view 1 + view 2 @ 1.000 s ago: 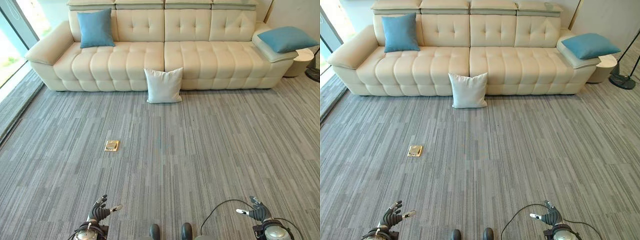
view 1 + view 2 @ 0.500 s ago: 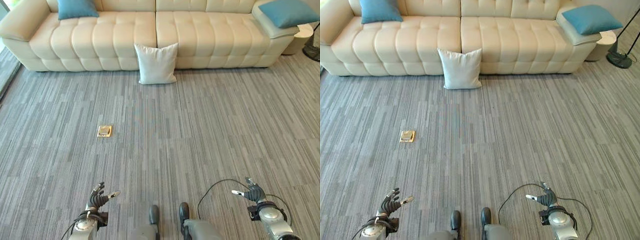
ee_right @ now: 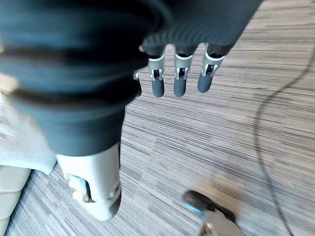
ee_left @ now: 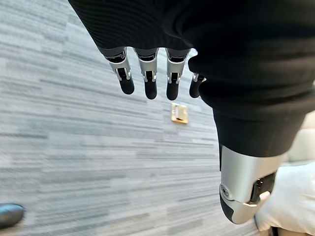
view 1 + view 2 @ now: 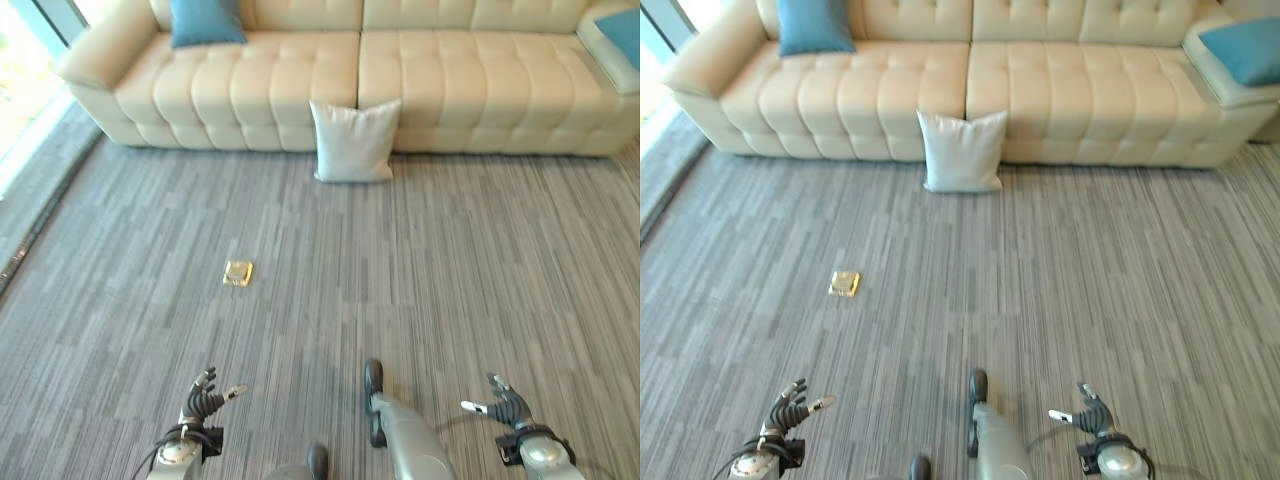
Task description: Pick up all the scattered cushions and arrange them neatly on the sofa.
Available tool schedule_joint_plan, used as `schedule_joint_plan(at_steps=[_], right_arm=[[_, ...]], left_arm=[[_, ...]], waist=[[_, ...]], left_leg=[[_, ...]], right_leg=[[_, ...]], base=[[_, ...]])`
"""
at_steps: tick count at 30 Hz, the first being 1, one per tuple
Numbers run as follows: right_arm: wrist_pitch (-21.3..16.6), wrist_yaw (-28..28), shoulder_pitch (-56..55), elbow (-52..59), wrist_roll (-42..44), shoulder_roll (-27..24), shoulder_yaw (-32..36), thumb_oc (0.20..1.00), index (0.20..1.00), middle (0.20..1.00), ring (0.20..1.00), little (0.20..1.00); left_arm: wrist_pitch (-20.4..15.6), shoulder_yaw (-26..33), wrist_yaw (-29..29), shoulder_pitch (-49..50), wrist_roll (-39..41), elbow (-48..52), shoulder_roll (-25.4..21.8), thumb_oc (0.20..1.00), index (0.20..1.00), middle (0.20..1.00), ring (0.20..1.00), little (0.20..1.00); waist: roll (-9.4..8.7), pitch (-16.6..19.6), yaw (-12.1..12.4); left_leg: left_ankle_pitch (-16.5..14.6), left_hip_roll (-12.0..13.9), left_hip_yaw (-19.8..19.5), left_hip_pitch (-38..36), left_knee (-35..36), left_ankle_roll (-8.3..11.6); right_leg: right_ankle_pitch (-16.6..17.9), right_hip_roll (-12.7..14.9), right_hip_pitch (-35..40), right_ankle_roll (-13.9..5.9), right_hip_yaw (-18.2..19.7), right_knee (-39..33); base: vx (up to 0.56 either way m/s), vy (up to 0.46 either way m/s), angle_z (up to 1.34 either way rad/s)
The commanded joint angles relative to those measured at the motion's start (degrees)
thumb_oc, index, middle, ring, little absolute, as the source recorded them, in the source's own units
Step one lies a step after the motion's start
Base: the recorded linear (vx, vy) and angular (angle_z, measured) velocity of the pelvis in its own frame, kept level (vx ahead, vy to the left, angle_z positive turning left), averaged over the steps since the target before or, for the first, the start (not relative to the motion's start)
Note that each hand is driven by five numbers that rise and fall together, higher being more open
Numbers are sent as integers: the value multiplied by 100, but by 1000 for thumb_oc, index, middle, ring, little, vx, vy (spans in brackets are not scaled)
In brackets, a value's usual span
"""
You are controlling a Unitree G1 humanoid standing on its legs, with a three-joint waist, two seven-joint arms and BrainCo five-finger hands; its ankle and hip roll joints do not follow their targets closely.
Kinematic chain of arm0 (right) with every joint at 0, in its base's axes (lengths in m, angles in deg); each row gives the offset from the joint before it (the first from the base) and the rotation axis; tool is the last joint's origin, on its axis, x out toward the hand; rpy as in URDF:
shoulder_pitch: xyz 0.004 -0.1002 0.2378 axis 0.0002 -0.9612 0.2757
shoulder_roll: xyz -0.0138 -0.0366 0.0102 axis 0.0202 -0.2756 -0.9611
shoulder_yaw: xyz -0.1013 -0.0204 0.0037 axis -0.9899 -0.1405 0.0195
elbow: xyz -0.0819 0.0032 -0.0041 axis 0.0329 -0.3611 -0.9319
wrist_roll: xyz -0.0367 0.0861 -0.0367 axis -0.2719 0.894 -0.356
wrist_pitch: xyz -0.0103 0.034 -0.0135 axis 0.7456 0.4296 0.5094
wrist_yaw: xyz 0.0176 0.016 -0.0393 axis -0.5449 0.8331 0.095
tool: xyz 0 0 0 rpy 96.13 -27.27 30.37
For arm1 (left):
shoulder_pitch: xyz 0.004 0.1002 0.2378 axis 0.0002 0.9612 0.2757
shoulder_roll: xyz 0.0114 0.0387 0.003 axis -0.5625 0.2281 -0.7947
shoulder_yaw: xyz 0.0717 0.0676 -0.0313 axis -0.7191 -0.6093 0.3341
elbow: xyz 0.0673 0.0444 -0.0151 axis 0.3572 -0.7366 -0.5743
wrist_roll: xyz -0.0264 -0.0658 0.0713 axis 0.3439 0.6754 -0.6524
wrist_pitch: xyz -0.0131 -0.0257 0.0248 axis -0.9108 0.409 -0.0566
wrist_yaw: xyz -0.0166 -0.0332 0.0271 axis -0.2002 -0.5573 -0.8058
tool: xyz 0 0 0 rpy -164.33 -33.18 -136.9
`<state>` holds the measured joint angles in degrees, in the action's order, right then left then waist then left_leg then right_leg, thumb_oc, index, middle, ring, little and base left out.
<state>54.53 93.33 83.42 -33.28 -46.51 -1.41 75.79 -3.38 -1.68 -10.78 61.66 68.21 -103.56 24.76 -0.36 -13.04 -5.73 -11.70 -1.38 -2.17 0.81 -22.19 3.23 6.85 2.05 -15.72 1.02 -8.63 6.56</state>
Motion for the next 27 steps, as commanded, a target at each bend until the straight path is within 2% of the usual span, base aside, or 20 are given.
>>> schedule_joint_plan(at_steps=[1, 2, 3, 4, 5, 6, 8, 9, 10, 11, 14, 16, 19, 20, 21, 22, 23, 24, 25, 27], right_arm=[[-138, 28, 384, 140, 141, -310, 2, 1000, 1000, 1000, 1000, 1000], [-120, 72, 480, 101, 140, -368, -83, 1000, 1000, 1000, 1000, 1000], [-120, 72, 483, 100, 140, -364, -83, 1000, 1000, 1000, 1000, 1000], [-105, 85, 487, 131, 193, -386, -59, 1000, 1000, 1000, 1000, 1000], [-105, 85, 486, 131, 193, -386, -57, 1000, 1000, 1000, 1000, 1000], [-110, 98, 502, 92, 232, -381, -24, 1000, 1000, 1000, 1000, 1000], [-109, 119, 494, 73, 228, -384, -9, 1000, 1000, 1000, 1000, 1000], [-100, 146, 449, 57, 222, -360, 36, 1000, 1000, 1000, 1000, 1000], [-102, 169, 439, 43, 215, -351, 40, 1000, 1000, 1000, 1000, 1000], [-119, 202, 441, 20, 219, -341, 53, 1000, 1000, 1000, 1000, 1000], [-95, 245, 444, -25, 152, -302, 79, 1000, 1000, 1000, 1000, 1000], [-60, 233, 420, -46, 82, -269, 73, 1000, 1000, 1000, 1000, 1000], [-35, 129, 369, 15, -72, -241, 69, 1000, 1000, 1000, 1000, 1000], [-8, 114, 334, 42, -87, -200, 89, 1000, 1000, 1000, 1000, 1000], [-7, 91, 317, 37, -94, -173, 72, 1000, 1000, 1000, 1000, 1000], [0, 58, 295, 59, -99, -123, 69, 1000, 1000, 1000, 1000, 1000], [0, 58, 294, 59, -100, -124, 70, 1000, 1000, 1000, 1000, 1000], [-25, 52, 325, 21, -130, -52, 0, 1000, 1000, 1000, 1000, 1000], [-28, 31, 368, 18, -128, -2, -47, 1000, 1000, 1000, 1000, 1000], [-49, 62, 473, 85, -122, 58, -116, 1000, 1000, 1000, 1000, 1000]], left_arm=[[-162, 44, -66, -232, -69, 411, -211, 1000, 1000, 1000, 1000, 1000], [-150, -6, -42, -315, -101, 271, -184, 1000, 1000, 1000, 1000, 1000], [-151, -5, -42, -318, -101, 270, -187, 1000, 1000, 1000, 1000, 1000], [-130, -67, -45, -381, -147, 229, -180, 1000, 1000, 1000, 1000, 1000], [-130, -68, -45, -382, -146, 229, -180, 1000, 1000, 1000, 1000, 1000], [-119, -142, -71, -447, -201, 133, -155, 1000, 1000, 1000, 1000, 1000], [-108, -162, -81, -445, -230, 110, -148, 1000, 1000, 1000, 1000, 1000], [-73, -186, -102, -419, -288, 117, -144, 1000, 1000, 1000, 1000, 1000], [-65, -169, -100, -395, -302, 131, -153, 1000, 1000, 1000, 1000, 1000], [-71, -153, -91, -358, -306, 178, -171, 1000, 1000, 1000, 1000, 1000], [-46, -110, -68, -304, -317, 197, -180, 1000, 1000, 1000, 1000, 1000], [-14, -50, -48, -249, -330, 150, -191, 1000, 1000, 1000, 1000, 1000], [18, 43, -82, -148, -375, 76, -209, 1000, 1000, 1000, 1000, 1000], [43, 35, -88, -140, -398, 61, -207, 1000, 1000, 1000, 1000, 1000], [26, 29, -58, -165, -442, 15, -251, 1000, 1000, 1000, 1000, 1000], [34, 8, -85, -165, -483, 23, -270, 1000, 1000, 1000, 1000, 1000], [34, 7, -85, -166, -483, 24, -268, 1000, 1000, 1000, 1000, 1000], [23, -38, -87, -239, -479, 15, -304, 1000, 1000, 1000, 1000, 1000], [35, -48, -79, -272, -479, 60, -359, 1000, 1000, 1000, 1000, 1000], [30, -56, -40, -365, -435, 113, -440, 1000, 1000, 1000, 1000, 1000]], waist=[[50, -47, -90], [51, -136, -20], [32, -126, -25], [-4, -169, 17], [0, -172, 23], [-58, -184, 77], [-89, -196, 115], [-147, -210, 218], [-139, -210, 272], [-91, -205, 354], [-50, -138, 497], [-106, -80, 583], [-135, 65, 726], [-135, 111, 730], [-235, 144, 723], [-307, 215, 720], [-293, 225, 730], [-442, 299, 753], [-514, 279, 750], [-522, 177, 748]], left_leg=[[1188, 313, 560, -157, -729, 179], [1282, 555, 891, 50, -1363, 134], [1304, 533, 892, 62, -1347, 129], [1184, 717, 1214, 370, -1559, 42], [1178, 722, 1218, 368, -1564, 42], [912, 670, 1359, 786, -1231, -54], [808, 626, 1386, 1040, -997, -95], [751, 585, 1407, 1431, -132, -134], [967, 566, 1347, 1570, 373, -101], [1340, 571, 1235, 1718, 1002, -3], [1711, 625, 1160, 1927, 2143, 103], [1853, 660, 1192, 2069, 2429, 119], [2107, 689, 995, 2232, 2030, 118], [2205, 701, 1014, 2256, 1837, 98], [2278, 658, 1037, 2352, 1537, 89], [2143, 561, 1080, 2290, 1385, 17], [2150, 580, 1080, 2301, 1389, 18], [1899, 426, 1187, 2178, 1261, -102], [1705, 356, 1250, 2094, 1197, -194], [1426, 370, 1354, 1885, 1143, -361]], right_leg=[[-562, -62, 115, -278, 67, -51], [-810, -186, 355, -97, 97, 2], [-799, -166, 343, -100, 99, -6], [-992, -193, 542, -26, 142, 56], [-994, -198, 542, -26, 145, 59], [-1133, -160, 812, -48, 178, 13], [-1181, -129, 954, -81, 189, -34], [-1315, -88, 1292, -169, 243, -135], [-1379, -122, 1444, -189, 276, -170], [-1475, -212, 1635, -197, 333, -204], [-1766, -284, 2099, -268, 471, -221], [-1975, -230, 2403, -295, 696, -130], [-2196, -158, 2853, -376, 985, 13], [-2140, -96, 2858, -393, 1009, 83], [-1987, 13, 2831, -432, 1054, 290], [-1808, 134, 2773, -524, 1076, 427], [-1794, 119, 2757, -522, 1087, 422], [-1097, 315, 2545, -751, 1069, 895], [-620, 416, 2381, -837, 1085, 1309], [32, 550, 1898, -913, 1013, 2078]], base=[[279, -225, -19], [203, -147, -34], [412, -248, -53], [204, -100, -27], [423, -138, -12], [216, -37, 7], [373, -24, 5], [550, 12, 8], [609, 44, -2], [502, 58, 1], [521, 91, -21], [584, 158, -29], [646, 237, -52], [614, 257, -60], [528, 250, -53], [356, 180, -39], [446, 249, -30], [423, 235, -21], [551, 313, -29], [340, 229, -35]])
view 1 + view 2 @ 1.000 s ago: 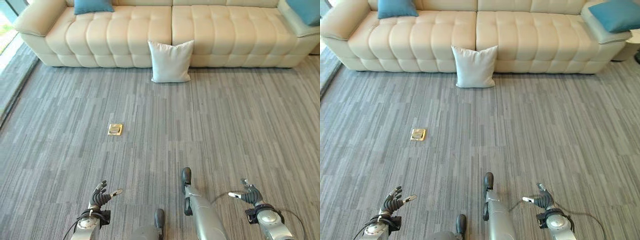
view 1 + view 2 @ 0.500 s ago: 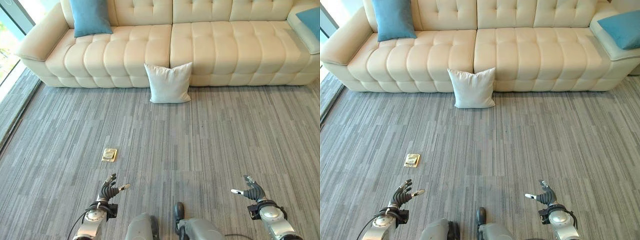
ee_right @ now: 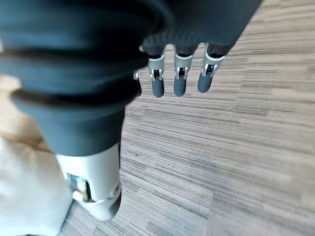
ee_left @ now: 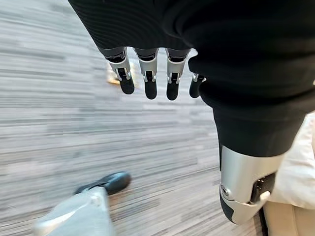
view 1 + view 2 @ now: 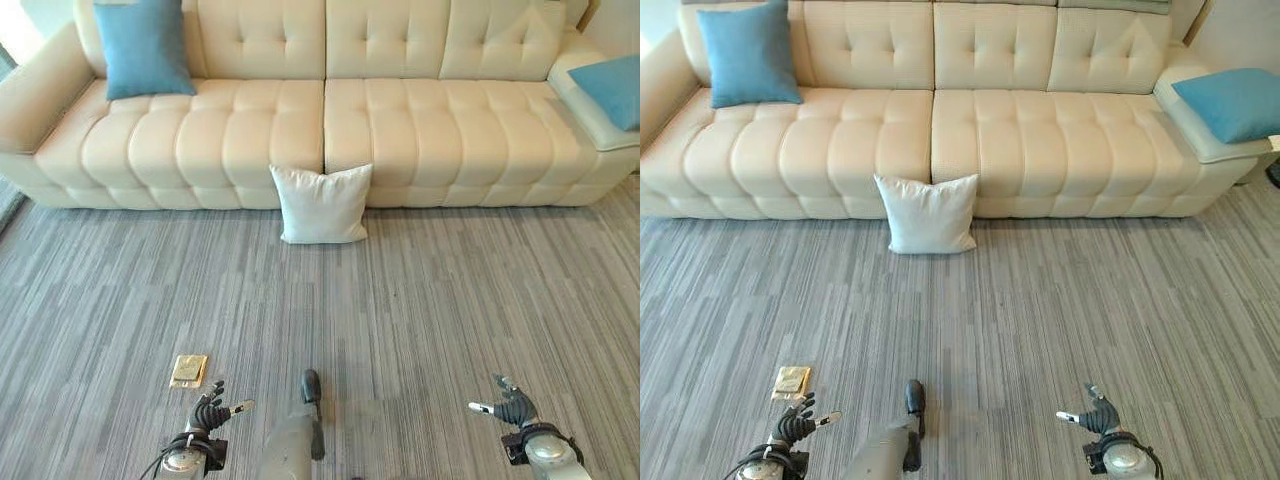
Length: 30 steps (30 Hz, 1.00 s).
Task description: Pick up all the scattered cushions and arrange them neatly on the sofa.
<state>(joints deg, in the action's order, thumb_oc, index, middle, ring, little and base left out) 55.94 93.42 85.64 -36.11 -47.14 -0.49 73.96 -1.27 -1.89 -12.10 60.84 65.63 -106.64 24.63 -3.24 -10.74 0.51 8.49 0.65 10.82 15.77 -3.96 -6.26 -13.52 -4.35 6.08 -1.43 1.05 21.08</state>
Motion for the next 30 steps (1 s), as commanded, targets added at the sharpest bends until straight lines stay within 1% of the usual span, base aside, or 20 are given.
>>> schedule_joint_plan(at_steps=[1, 2, 3, 4, 5, 6, 8, 12, 13, 16, 18, 19, 20, 21, 23, 24, 26, 28, 29, 30], right_arm=[[-192, 65, 299, 405, -53, 11, 27, 1000, 1000, 1000, 1000, 1000], [-192, 65, 299, 405, -53, 13, 26, 1000, 1000, 1000, 1000, 1000], [-209, 90, 336, 415, 2, 70, 16, 1000, 1000, 1000, 1000, 1000], [-213, 87, 331, 428, 8, 65, 7, 1000, 1000, 1000, 1000, 1000], [-213, 87, 331, 428, 8, 65, 7, 1000, 1000, 1000, 1000, 1000], [-200, 82, 355, 358, 59, 66, -11, 1000, 1000, 1000, 1000, 1000], [-186, 92, 433, 306, 101, 11, -39, 1000, 1000, 1000, 1000, 1000], [-156, 83, 501, 311, 99, -53, -106, 1000, 1000, 1000, 1000, 1000], [-153, 82, 498, 339, 86, -82, -91, 1000, 1000, 1000, 1000, 1000], [-146, 69, 472, 396, 39, -104, -79, 1000, 1000, 1000, 1000, 1000], [-144, -2, 319, 462, 67, -164, -31, 1000, 1000, 1000, 1000, 1000], [-143, -3, 285, 469, 72, -195, 4, 1000, 1000, 1000, 1000, 1000], [-131, -1, 240, 490, 58, -218, 65, 1000, 1000, 1000, 1000, 1000], [-174, 20, 208, 508, 69, -261, 102, 1000, 1000, 1000, 1000, 1000], [-177, 57, 217, 564, 135, -339, 118, 1000, 1000, 1000, 1000, 1000], [-168, 82, 241, 517, 204, -353, 131, 1000, 1000, 1000, 1000, 1000], [-157, 114, 312, 442, 213, -398, 104, 1000, 1000, 1000, 1000, 1000], [-133, 141, 317, 403, 186, -425, 120, 1000, 1000, 1000, 1000, 1000], [-133, 141, 316, 403, 185, -426, 121, 1000, 1000, 1000, 1000, 1000], [-137, 157, 302, 394, 167, -438, 126, 1000, 1000, 1000, 1000, 1000]], left_arm=[[-176, -52, 119, -326, -150, 466, -466, 1000, 1000, 1000, 1000, 1000], [-177, -52, 119, -325, -150, 466, -468, 1000, 1000, 1000, 1000, 1000], [-175, -59, 164, -358, -140, 461, -490, 1000, 1000, 1000, 1000, 1000], [-171, -86, 160, -382, -136, 446, -474, 1000, 1000, 1000, 1000, 1000], [-171, -86, 160, -382, -136, 446, -474, 1000, 1000, 1000, 1000, 1000], [-180, -103, 154, -436, -108, 391, -428, 1000, 1000, 1000, 1000, 1000], [-184, -90, 174, -489, -91, 282, -380, 1000, 1000, 1000, 1000, 1000], [-183, -30, 197, -491, -95, 165, -270, 1000, 1000, 1000, 1000, 1000], [-189, 10, 196, -495, -124, 138, -252, 1000, 1000, 1000, 1000, 1000], [-186, 37, 206, -508, -199, 87, -223, 1000, 1000, 1000, 1000, 1000], [-216, -3, 134, -424, -230, 110, -175, 1000, 1000, 1000, 1000, 1000], [-218, -28, 143, -422, -230, 43, -146, 1000, 1000, 1000, 1000, 1000], [-210, -55, 125, -401, -237, 11, -112, 1000, 1000, 1000, 1000, 1000], [-213, -78, 126, -394, -235, 4, -75, 1000, 1000, 1000, 1000, 1000], [-208, -135, 100, -368, -199, 109, -66, 1000, 1000, 1000, 1000, 1000], [-207, -130, 114, -388, -176, 65, -55, 1000, 1000, 1000, 1000, 1000], [-202, -168, 99, -442, -130, -18, -10, 1000, 1000, 1000, 1000, 1000], [-195, -207, 98, -465, -140, -45, 37, 1000, 1000, 1000, 1000, 1000], [-195, -208, 99, -465, -140, -45, 39, 1000, 1000, 1000, 1000, 1000], [-203, -214, 103, -448, -158, -25, 40, 1000, 1000, 1000, 1000, 1000]], waist=[[-207, -134, 113], [-222, -145, 107], [-150, -202, 86], [-123, -223, 27], [-123, -224, 27], [-15, -296, -135], [5, -414, -271], [-118, -498, -450], [-95, -528, -490], [-33, -507, -610], [28, -336, -722], [89, -324, -764], [140, -284, -801], [205, -274, -826], [165, -321, -818], [149, -330, -794], [146, -362, -687], [127, -382, -595], [131, -391, -590], [133, -396, -565]], left_leg=[[-697, 179, 73, 220, -664, 512], [-708, 161, 74, 210, -673, 509], [-914, 178, 165, -171, -561, 459], [-959, 142, 135, -367, -469, 464], [-959, 141, 135, -368, -469, 464], [-1040, 76, -22, -781, -193, 496], [-1236, -23, -120, -1135, -110, 507], [-1651, -381, -393, -1822, -29, 514], [-1765, -395, -476, -1986, -15, 540], [-1932, -412, -625, -2312, 82, 584], [-2138, -478, -870, -2689, -82, 660], [-2127, -422, -874, -2727, -291, 747], [-1969, -366, -823, -2689, -620, 877], [-1565, -207, -703, -2530, -1308, 1124], [-923, 30, -464, -1856, -2745, 1277], [-745, 184, -260, -1642, -3085, 1288], [-911, 352, 60, -1198, -3229, 1157], [-1154, 412, 228, -841, -2834, 1029], [-1162, 417, 231, -850, -2839, 1029], [-1214, 435, 275, -753, -2480, 994]], right_leg=[[2248, 1304, -530, -652, -122, 972], [2230, 1322, -518, -657, -125, 986], [2248, 1557, -788, -609, -561, 1078], [2019, 1503, -918, -547, -663, 1004], [2019, 1503, -917, -547, -663, 1004], [1358, 1136, -1484, -459, -766, 747], [1140, 959, -1808, -424, -850, 10], [1550, 731, -2337, -603, -1014, -1582], [1672, 705, -2417, -672, -1090, -1877], [1760, 674, -2675, -729, -1078, -2073], [1967, 720, -2506, -611, -917, -1902], [1999, 689, -2446, -546, -858, -1755], [1996, 706, -2330, -483, -870, -1676], [1962, 690, -2195, -388, -945, -1625], [1779, 725, -1925, -183, -942, -1651], [1651, 684, -1753, -62, -911, -1696], [1448, 660, -1459, 5, -839, -1775], [1299, 705, -1196, -6, -800, -1810], [1297, 701, -1188, -7, -796, -1809], [1224, 738, -1122, -38, -794, -1788]], base=[[194, 144, -27], [339, 200, -5], [382, 179, 11], [379, 179, 16], [438, 123, 23], [432, 83, 24], [504, 56, 50], [479, -25, 21], [540, -75, 11], [456, -78, 27], [627, -165, 42], [493, -156, 59], [498, -231, 64], [399, -218, 73], [298, -223, 48], [310, -209, -7], [328, -121, -39], [282, -17, -37], [221, 24, -36], [331, 58, -24]])
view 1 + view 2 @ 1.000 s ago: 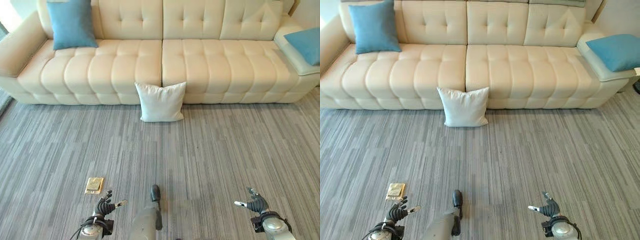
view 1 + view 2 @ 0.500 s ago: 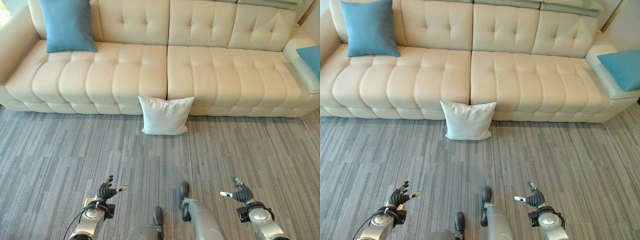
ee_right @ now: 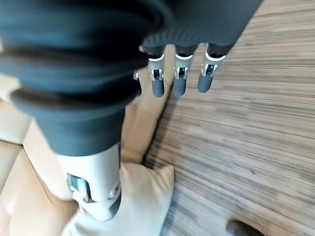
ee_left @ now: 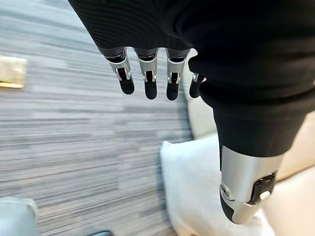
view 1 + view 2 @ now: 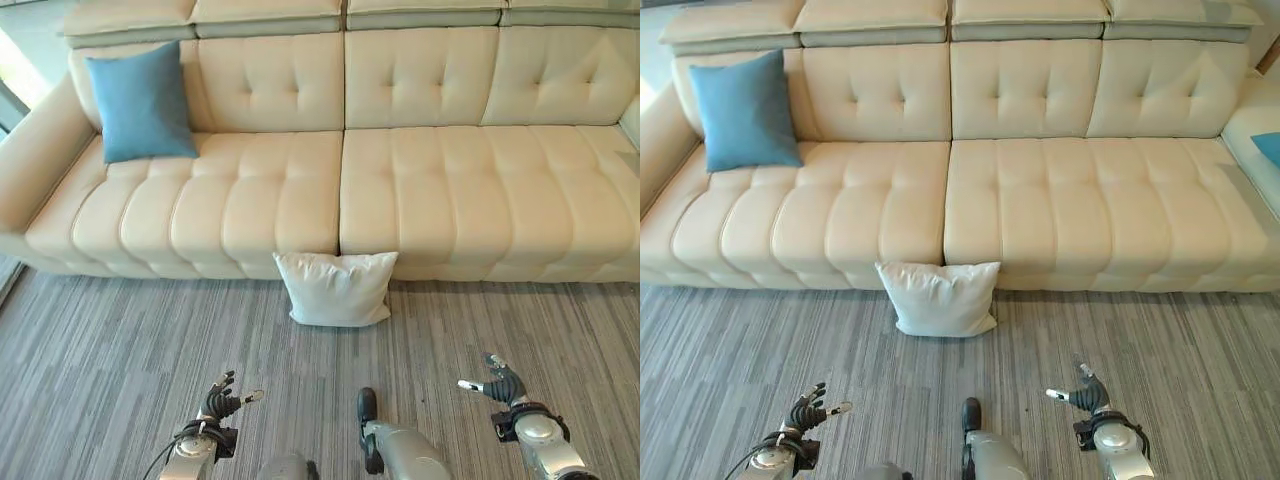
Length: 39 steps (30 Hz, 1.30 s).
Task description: Pick up all the scattered cushions and arrange them neatly on the sofa.
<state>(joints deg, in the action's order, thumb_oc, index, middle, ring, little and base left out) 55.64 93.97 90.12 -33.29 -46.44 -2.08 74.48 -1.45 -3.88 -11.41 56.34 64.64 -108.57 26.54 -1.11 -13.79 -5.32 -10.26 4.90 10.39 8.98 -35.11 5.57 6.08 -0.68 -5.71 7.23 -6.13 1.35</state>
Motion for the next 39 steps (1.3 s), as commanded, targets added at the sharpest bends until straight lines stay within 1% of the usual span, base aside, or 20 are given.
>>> schedule_joint_plan(at_steps=[1, 2, 3, 4, 5, 7, 10, 13, 15, 16, 17, 18, 20, 23, 26, 29, 33, 37, 38, 39], right_arm=[[-97, 138, -161, 106, 90, -272, 81, 1000, 1000, 1000, 1000, 1000], [-91, 147, -163, 97, 87, -274, 77, 1000, 1000, 1000, 1000, 1000], [-84, 179, -150, 36, 72, -279, 79, 1000, 1000, 1000, 1000, 1000], [-65, 177, -159, 47, 71, -264, 97, 1000, 1000, 1000, 1000, 1000], [-51, 174, -174, 24, 59, -258, 105, 1000, 1000, 1000, 1000, 1000], [-10, 172, -205, -10, 33, -233, 122, 1000, 1000, 1000, 1000, 1000], [-6, 132, -250, 2, -33, -183, 146, 1000, 1000, 1000, 1000, 1000], [-10, 111, -255, 21, -55, -115, 131, 1000, 1000, 1000, 1000, 1000], [-16, 56, -181, 43, -126, -4, 17, 1000, 1000, 1000, 1000, 1000], [-17, 56, -179, 42, -126, -4, 17, 1000, 1000, 1000, 1000, 1000], [-9, 25, -53, 67, -158, 63, -70, 1000, 1000, 1000, 1000, 1000], [-36, 25, -7, 125, -145, 96, -102, 1000, 1000, 1000, 1000, 1000], [-49, 29, 88, 201, -141, 143, -173, 1000, 1000, 1000, 1000, 1000], [-59, 31, 120, 207, -140, 128, -199, 1000, 1000, 1000, 1000, 1000], [-65, 60, 122, 253, -124, -5, -184, 1000, 1000, 1000, 1000, 1000], [-84, 117, 146, 324, -179, -112, -150, 1000, 1000, 1000, 1000, 1000], [-162, 259, 361, 469, -329, -290, -274, 1000, 1000, 1000, 1000, 1000], [-252, 608, 1312, 255, -374, -518, -694, 1000, 1000, 1000, 1000, 1000], [-254, 609, 1317, 250, -373, -518, -695, 1000, 1000, 1000, 1000, 1000], [-271, 749, 1775, 49, -245, -642, -819, 1000, 1000, 1000, 1000, 1000]], left_arm=[[-177, -13, 46, 30, -39, 206, -150, 1000, 1000, 1000, 1000, 1000], [-168, -3, 52, 35, -29, 216, -157, 1000, 1000, 1000, 1000, 1000], [-162, 16, 83, 34, -34, 195, -160, 1000, 1000, 1000, 1000, 1000], [-153, 10, 77, 39, -34, 211, -160, 1000, 1000, 1000, 1000, 1000], [-142, -4, 78, 49, -46, 214, -158, 1000, 1000, 1000, 1000, 1000], [-119, -21, 71, 70, -80, 188, -154, 1000, 1000, 1000, 1000, 1000], [-103, -3, 24, 131, -120, 166, -148, 1000, 1000, 1000, 1000, 1000], [-92, -27, -6, 120, -171, 142, -205, 1000, 1000, 1000, 1000, 1000], [-82, -34, -9, 69, -244, 181, -301, 1000, 1000, 1000, 1000, 1000], [-82, -34, -9, 67, -244, 181, -301, 1000, 1000, 1000, 1000, 1000], [-66, 18, 11, 39, -207, 232, -384, 1000, 1000, 1000, 1000, 1000], [-68, 48, 42, 20, -199, 232, -424, 1000, 1000, 1000, 1000, 1000], [-66, 109, 84, 12, -189, 212, -462, 1000, 1000, 1000, 1000, 1000], [-81, 174, 110, 15, -148, 151, -470, 1000, 1000, 1000, 1000, 1000], [-133, 187, 144, -46, -45, 94, -474, 1000, 1000, 1000, 1000, 1000], [-175, 243, 183, -120, 11, 147, -494, 1000, 1000, 1000, 1000, 1000], [-271, 229, 318, -345, 103, 236, -601, 1000, 1000, 1000, 1000, 1000], [-433, 52, 636, -1094, 490, 184, -825, 1000, 1000, 1000, 1000, 1000], [-434, 53, 635, -1098, 490, 181, -825, 1000, 1000, 1000, 1000, 1000], [-501, -96, 758, -1489, 639, 129, -904, 1000, 1000, 1000, 1000, 1000]], waist=[[-97, -118, 100], [-57, -123, 141], [-13, -151, 191], [30, -125, 210], [61, -117, 220], [61, -87, 228], [114, 16, 252], [38, 105, 255], [-75, 160, 327], [-70, 174, 333], [-91, 98, 356], [-99, 36, 345], [-52, -48, 332], [-32, -86, 291], [-100, -181, 137], [-141, -265, 141], [-199, -400, 219], [-154, -727, 324], [-153, -718, 321], [-115, -818, 302]], left_leg=[[701, 28, 285, 238, 1367, -234], [856, 31, 192, 280, 1784, -202], [1189, 35, 40, 386, 2195, -111], [1320, 54, -37, 393, 2471, -74], [1483, 62, -101, 404, 2653, -20], [1585, 99, -107, 523, 2621, 6], [1465, 41, -180, 330, 2827, -74], [1285, -65, -194, 345, 2565, -170], [880, -237, -138, 278, 2401, -408], [893, -230, -135, 293, 2411, -406], [712, -286, -71, 178, 2384, -567], [649, -321, -34, 101, 2397, -626], [583, -330, 10, -90, 2491, -696], [511, -394, -8, -288, 2588, -707], [328, -611, -224, -483, 2484, -679], [226, -633, -286, -394, 2297, -630], [182, -588, -383, 108, 1818, -575], [171, -502, -542, 1254, 1242, -508], [167, -502, -544, 1271, 1232, -508], [160, -494, -558, 1733, 1012, -506]], right_leg=[[-902, 390, 290, -931, -14, 201], [-981, 341, 359, -925, 25, 240], [-1066, 278, 491, -932, 69, 265], [-1112, 238, 556, -928, 112, 273], [-1184, 216, 648, -933, 158, 302], [-1290, 254, 812, -946, 261, 353], [-1388, 270, 954, -993, 403, 386], [-1420, 412, 982, -1051, 537, 483], [-1356, 615, 876, -1226, 678, 786], [-1343, 607, 856, -1224, 684, 781], [-1094, 688, 465, -1342, 799, 1506], [-926, 699, 239, -1402, 844, 1834], [-744, 679, -258, -1377, 789, 2280], [-815, 641, -547, -1308, 640, 2080], [-772, 602, -657, -1359, 659, 1156], [-749, 594, -709, -1349, 687, 1217], [-793, 630, -886, -1225, 548, 1331], [-955, 660, -1861, -1078, 374, 1843], [-957, 660, -1876, -1077, 372, 1850], [-1020, 636, -2351, -1021, 373, 2085]], base=[[434, 85, -10], [461, 111, 2], [347, 107, 8], [362, 119, -10], [331, 124, -33], [358, 168, -35], [310, 189, -15], [248, 192, -32], [199, 212, -22], [207, 286, -27], [116, 204, -30], [144, 263, -45], [119, 161, -34], [128, 49, -36], [245, -31, 5], [64, -81, 63], [-67, -162, 49], [-167, -167, 24], [-150, -127, 31], [-49, -91, 17]])
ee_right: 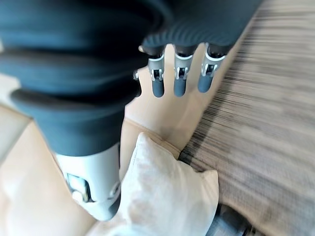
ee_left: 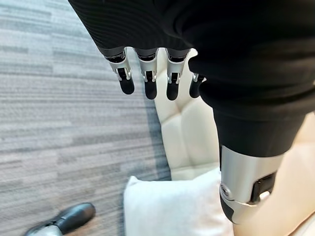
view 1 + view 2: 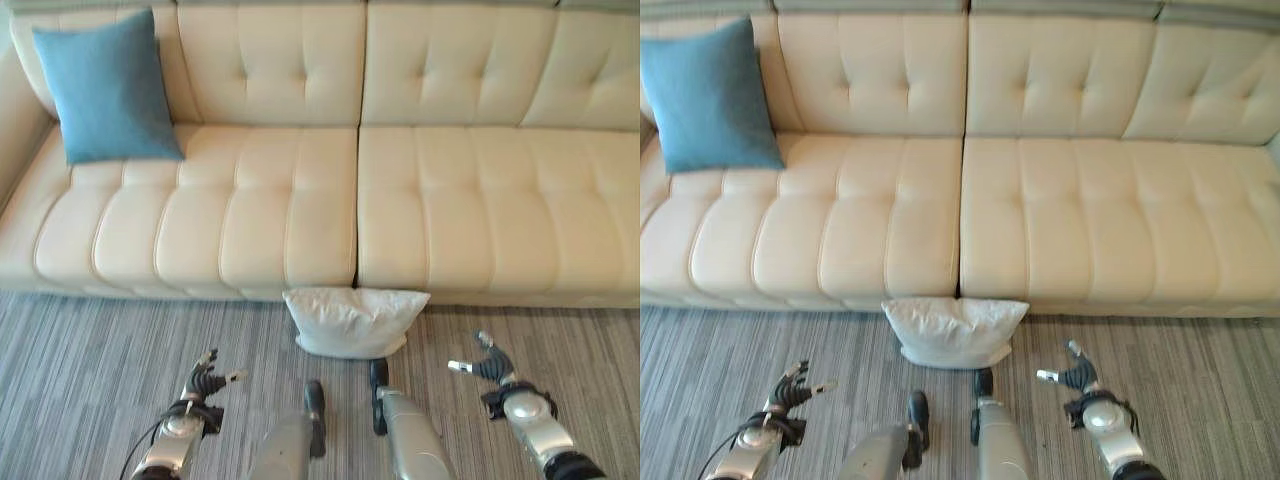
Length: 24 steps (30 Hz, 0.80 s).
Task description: Pick up all the scattered cushions and arrange them neatly on the sofa.
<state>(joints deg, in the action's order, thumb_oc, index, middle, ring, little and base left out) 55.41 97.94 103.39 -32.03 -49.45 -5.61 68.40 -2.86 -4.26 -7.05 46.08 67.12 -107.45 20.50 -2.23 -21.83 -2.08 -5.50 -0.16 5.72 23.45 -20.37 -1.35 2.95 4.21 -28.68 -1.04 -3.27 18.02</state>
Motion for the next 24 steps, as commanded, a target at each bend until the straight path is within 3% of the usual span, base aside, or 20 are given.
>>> schedule_joint_plan(at_steps=[1, 5, 6, 8, 12, 19, 23, 24], right_arm=[[-250, 420, 687, -178, 179, -333, -261, 1000, 1000, 1000, 1000, 1000], [-278, 744, 1722, -729, 768, -437, -398, 1000, 1000, 1000, 1000, 1000], [-282, 743, 1740, -742, 772, -436, -404, 1000, 1000, 1000, 1000, 1000], [-307, 1054, 2382, -1213, 1179, -416, -335, 1000, 1000, 1000, 1000, 1000], [-458, 1402, 3083, -1712, 1765, -376, -166, 1000, 1000, 1000, 1000, 1000], [-404, 1390, 3598, -1778, 1718, -288, -743, 1000, 1000, 1000, 1000, 1000], [-449, 1313, 4106, -1465, 1644, 163, -1375, 1000, 1000, 1000, 1000, 1000], [-506, 1317, 4382, -1345, 1664, 541, -1644, 1000, 1000, 1000, 1000, 1000]], left_arm=[[-398, -99, 371, -671, 510, -26, -335, 1000, 1000, 1000, 1000, 1000], [-548, -192, 584, -1551, 1104, -281, -542, 1000, 1000, 1000, 1000, 1000], [-551, -190, 580, -1564, 1109, -291, -544, 1000, 1000, 1000, 1000, 1000], [-577, -303, 760, -2225, 1248, -473, -704, 1000, 1000, 1000, 1000, 1000], [-584, -478, 985, -2808, 1205, -733, -824, 1000, 1000, 1000, 1000, 1000], [-467, -856, 995, -3197, 968, -689, -862, 1000, 1000, 1000, 1000, 1000], [-341, -1393, 975, -3810, 617, -771, -753, 1000, 1000, 1000, 1000, 1000], [-314, -1609, 1010, -4124, 490, -815, -593, 1000, 1000, 1000, 1000, 1000]], waist=[[43, -48, -26], [80, -248, -167], [83, -227, -169], [120, -297, -253], [206, -272, -287], [264, -286, -225], [267, -301, -218], [283, -287, -194]], left_leg=[[-505, 63, -101, 488, -676, 226], [-560, 239, -19, 1751, -1353, 249], [-570, 242, -21, 1798, -1381, 249], [-656, 354, -39, 2846, -1973, 266], [-793, 415, -87, 3939, -2610, 293], [-950, 389, -127, 4882, -3274, 229], [-998, 389, -168, 5186, -3536, 158], [-997, 391, -182, 5254, -3575, 137]], right_leg=[[-888, 104, -261, -207, 124, 609], [-960, 22, -1572, -131, 236, 1292], [-967, 21, -1617, -130, 237, 1315], [-1036, -11, -2575, -80, 332, 1808], [-1152, -60, -3639, -43, 441, 2423], [-1280, -135, -4575, 2, 522, 3059], [-1305, -184, -4884, 32, 502, 3328], [-1305, -177, -4934, 39, 476, 3355]], base=[[-115, -109, 14], [-127, -33, -6], [-98, -40, -4], [-114, -52, -13], [-25, -34, -9], [8, -24, -4], [1, 2, -1], [5, 6, -5]])
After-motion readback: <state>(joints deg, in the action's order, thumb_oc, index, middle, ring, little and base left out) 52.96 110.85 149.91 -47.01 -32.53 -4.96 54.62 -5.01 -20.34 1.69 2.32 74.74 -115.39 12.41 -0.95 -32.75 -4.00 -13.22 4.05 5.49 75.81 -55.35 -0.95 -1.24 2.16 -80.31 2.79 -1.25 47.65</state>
